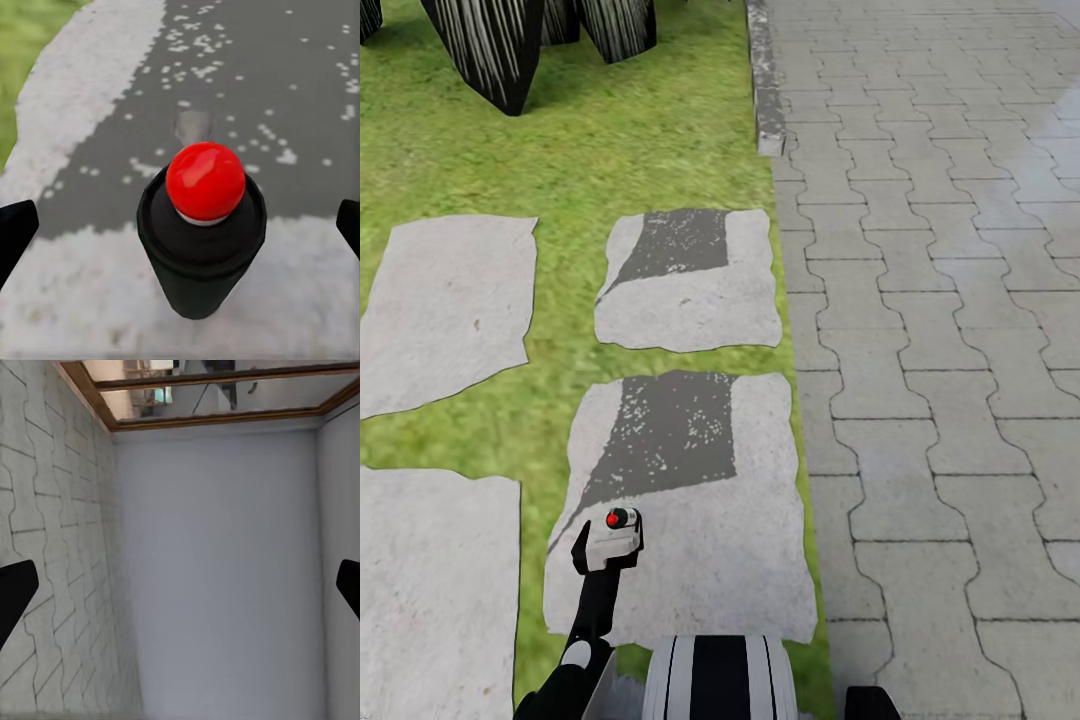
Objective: In the garden, pick up the pesticide atomizer on the floor and spray pesticide onto both trees until each tree trunk is fully covered.
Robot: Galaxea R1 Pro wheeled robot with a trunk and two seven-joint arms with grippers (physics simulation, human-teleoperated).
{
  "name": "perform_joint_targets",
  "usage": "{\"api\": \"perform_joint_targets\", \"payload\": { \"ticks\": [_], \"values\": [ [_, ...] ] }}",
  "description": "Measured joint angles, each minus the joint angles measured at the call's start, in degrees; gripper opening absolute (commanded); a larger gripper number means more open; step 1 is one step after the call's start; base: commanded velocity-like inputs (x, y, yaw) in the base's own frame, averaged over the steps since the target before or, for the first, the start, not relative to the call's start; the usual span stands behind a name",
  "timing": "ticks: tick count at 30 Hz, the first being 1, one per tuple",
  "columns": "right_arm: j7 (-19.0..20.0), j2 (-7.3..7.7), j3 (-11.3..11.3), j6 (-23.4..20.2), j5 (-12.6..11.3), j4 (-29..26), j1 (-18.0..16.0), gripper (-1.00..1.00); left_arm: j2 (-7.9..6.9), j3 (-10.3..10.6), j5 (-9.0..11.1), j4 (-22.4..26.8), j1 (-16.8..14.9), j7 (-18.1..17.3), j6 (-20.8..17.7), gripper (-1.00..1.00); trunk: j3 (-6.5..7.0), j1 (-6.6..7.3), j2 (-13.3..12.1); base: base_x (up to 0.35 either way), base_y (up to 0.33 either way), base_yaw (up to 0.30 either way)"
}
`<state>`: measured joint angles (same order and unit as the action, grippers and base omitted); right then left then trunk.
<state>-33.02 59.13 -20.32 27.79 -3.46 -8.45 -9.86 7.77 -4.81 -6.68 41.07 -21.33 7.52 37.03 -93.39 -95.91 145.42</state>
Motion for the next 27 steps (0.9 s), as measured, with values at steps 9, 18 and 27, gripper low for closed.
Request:
{"api": "perform_joint_targets", "payload": {
  "ticks": [9, 18, 27],
  "values": [
    [0.14, 0.00, -0.07, 0.00, -0.11, -0.02, 0.00, 1.00, 0.00, 0.00, 0.00, 0.00, 0.00, -0.01, 0.00, 1.00, -1.11, -0.13, 0.07, 0.000, 0.000, 0.000],
    [1.33, -0.14, -0.05, 0.19, -0.19, 0.02, 0.00, 1.00, 0.00, 0.00, 0.00, 0.06, 0.00, -0.01, 0.00, 1.00, -1.11, -0.13, 0.07, 0.000, 0.000, 0.000],
    [1.10, -1.78, -0.18, 9.68, 0.02, 0.44, 0.00, 1.00, 0.00, 0.08, 0.00, 0.24, -0.10, -0.09, 0.08, 1.00, -1.11, -0.13, 0.07, 0.000, 0.000, 0.000]
  ]
}}
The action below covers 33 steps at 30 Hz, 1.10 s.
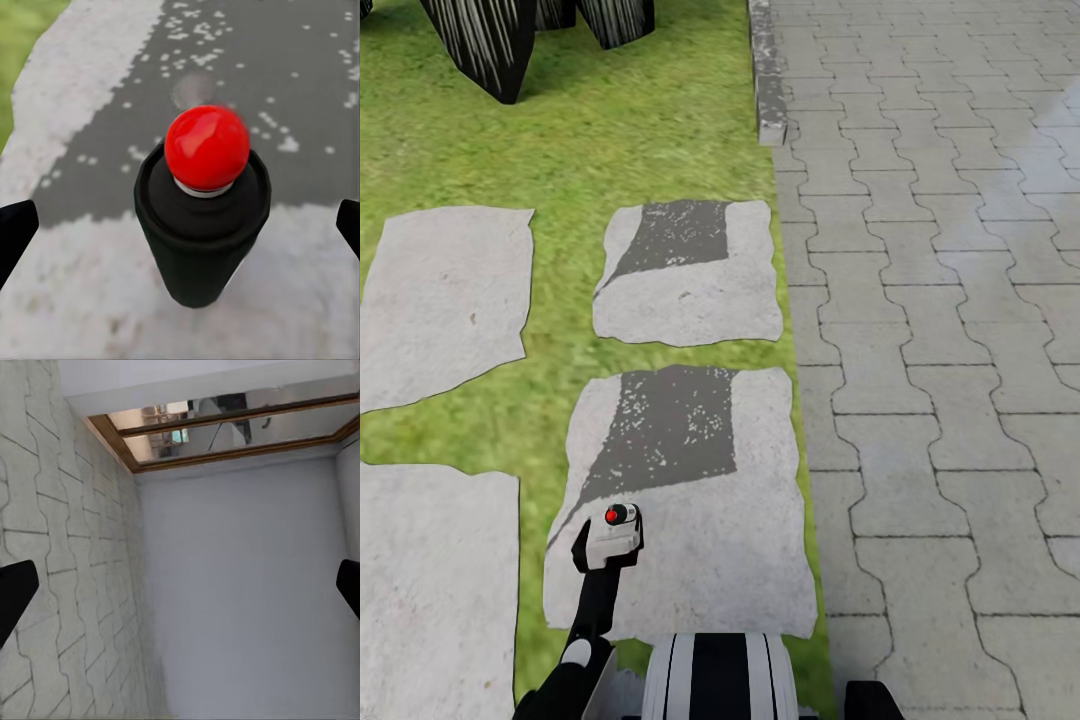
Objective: In the garden, pick up the pesticide atomizer on the floor and spray pesticide onto both trees until each tree trunk is fully covered.
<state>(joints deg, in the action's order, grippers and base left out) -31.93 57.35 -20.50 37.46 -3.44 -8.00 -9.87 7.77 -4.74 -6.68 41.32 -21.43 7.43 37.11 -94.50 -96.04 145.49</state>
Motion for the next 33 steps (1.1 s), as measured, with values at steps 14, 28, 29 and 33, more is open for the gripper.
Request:
{"api": "perform_joint_targets", "payload": {
  "ticks": [14, 28, 29, 33],
  "values": [
    [-0.01, 0.03, 0.19, 0.29, 0.29, 0.19, 0.00, 1.00, 0.00, 0.00, -0.08, -0.43, -2.44, -0.11, 1.83, 1.00, 0.00, 0.00, 0.00, 0.000, 0.000, 0.000],
    [-0.01, 0.10, 0.18, 0.36, 0.25, 0.19, 0.00, 1.00, 0.00, 0.01, -0.08, -0.62, -2.54, -0.11, 1.78, 1.00, 0.00, 0.00, 0.00, 0.000, 0.000, 0.000],
    [-0.01, 0.10, 0.19, 0.37, 0.26, 0.16, 0.00, 1.00, 0.00, -0.01, -0.08, -0.64, -2.54, -0.11, 1.77, 1.00, 0.00, 0.00, 0.00, 0.000, 0.000, 0.000],
    [-0.01, 0.11, 0.18, 0.37, 0.25, 0.18, 0.00, 1.00, 0.00, -0.05, -0.08, -0.70, -2.54, -0.11, 1.77, 1.00, 0.00, 0.00, 0.00, 0.000, 0.000, 0.000]
  ]
}}
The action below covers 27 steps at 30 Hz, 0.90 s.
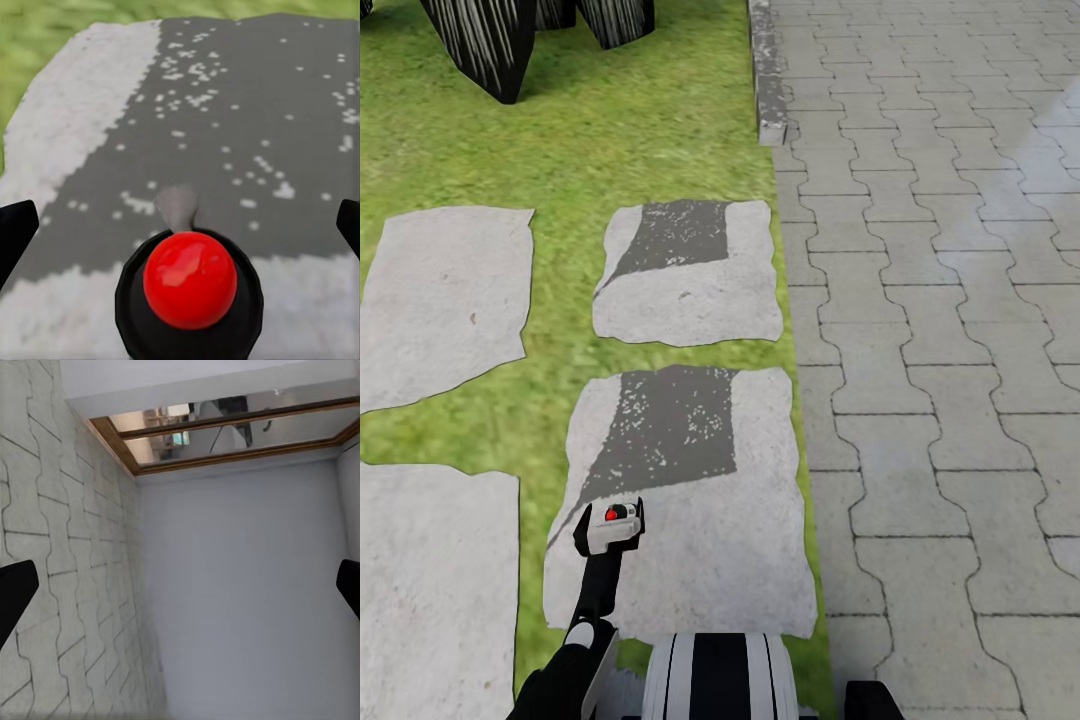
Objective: In the garden, pick up the pesticide atomizer on the floor and spray pesticide onto both trees until each tree trunk is fully covered.
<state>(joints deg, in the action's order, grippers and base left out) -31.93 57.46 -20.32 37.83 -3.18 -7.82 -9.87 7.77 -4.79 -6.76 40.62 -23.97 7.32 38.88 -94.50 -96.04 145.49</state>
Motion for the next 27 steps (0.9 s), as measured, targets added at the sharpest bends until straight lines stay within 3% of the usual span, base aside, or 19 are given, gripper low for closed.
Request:
{"api": "perform_joint_targets", "payload": {
  "ticks": [27],
  "values": [
    [0.00, 0.08, 0.00, 0.01, 0.00, 0.01, 0.00, 1.00, 0.00, -0.02, 0.00, -1.03, 0.00, 0.01, 0.00, 1.00, -0.22, -0.03, 0.01, 0.000, 0.000, 0.000]
  ]
}}
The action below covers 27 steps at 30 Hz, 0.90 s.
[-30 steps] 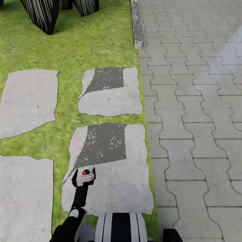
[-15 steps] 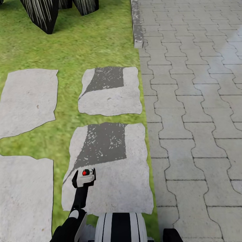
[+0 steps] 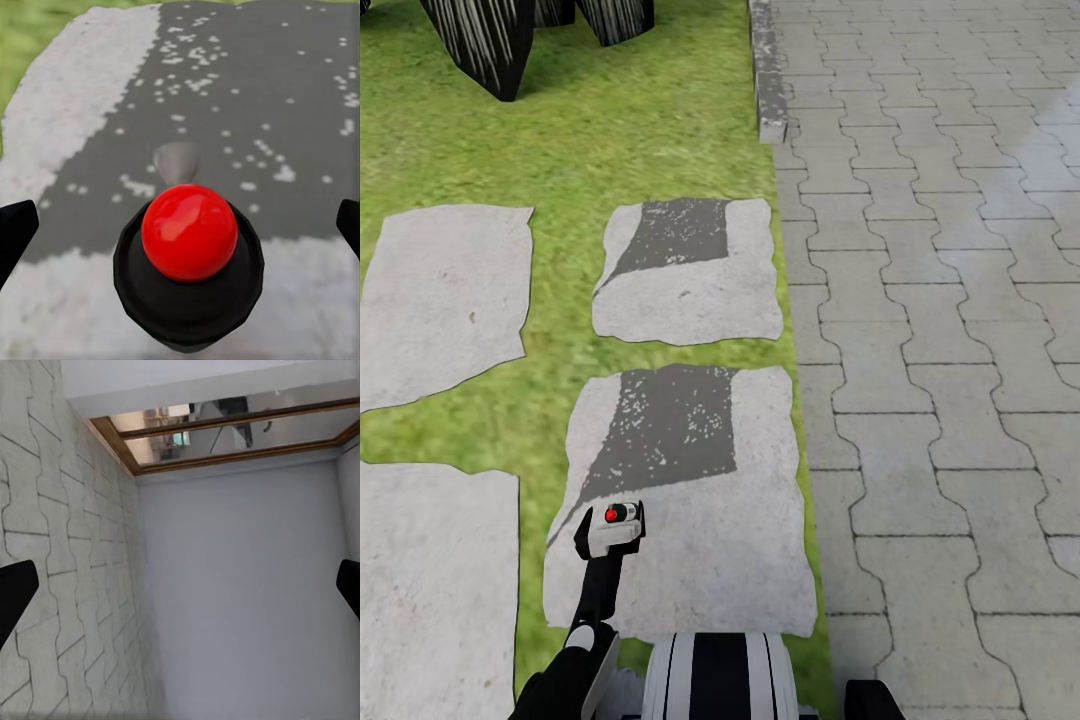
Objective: In the garden, pick up the pesticide atomizer on the floor and spray pesticide onto both trees until each tree trunk is fully covered.
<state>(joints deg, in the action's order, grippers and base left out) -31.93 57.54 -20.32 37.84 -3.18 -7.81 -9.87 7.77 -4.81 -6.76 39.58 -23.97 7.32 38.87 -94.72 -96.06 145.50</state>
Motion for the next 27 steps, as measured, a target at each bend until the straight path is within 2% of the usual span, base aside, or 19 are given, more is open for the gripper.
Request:
{"api": "perform_joint_targets", "payload": {
  "ticks": [16, 27],
  "values": [
    [0.00, 0.01, 0.00, 0.00, 0.00, -0.03, 0.00, 1.00, 0.00, 0.00, -0.04, -0.10, 0.00, 0.00, -0.06, 1.00, 0.00, 0.00, 0.00, 0.000, 0.000, 0.000],
    [0.00, 0.16, 0.00, -0.04, 0.00, -0.03, 0.00, 1.00, 0.00, 0.02, 0.00, -1.92, 0.00, 0.02, -0.09, 1.00, 0.00, 0.00, 0.00, 0.000, 0.000, 0.000]
  ]
}}
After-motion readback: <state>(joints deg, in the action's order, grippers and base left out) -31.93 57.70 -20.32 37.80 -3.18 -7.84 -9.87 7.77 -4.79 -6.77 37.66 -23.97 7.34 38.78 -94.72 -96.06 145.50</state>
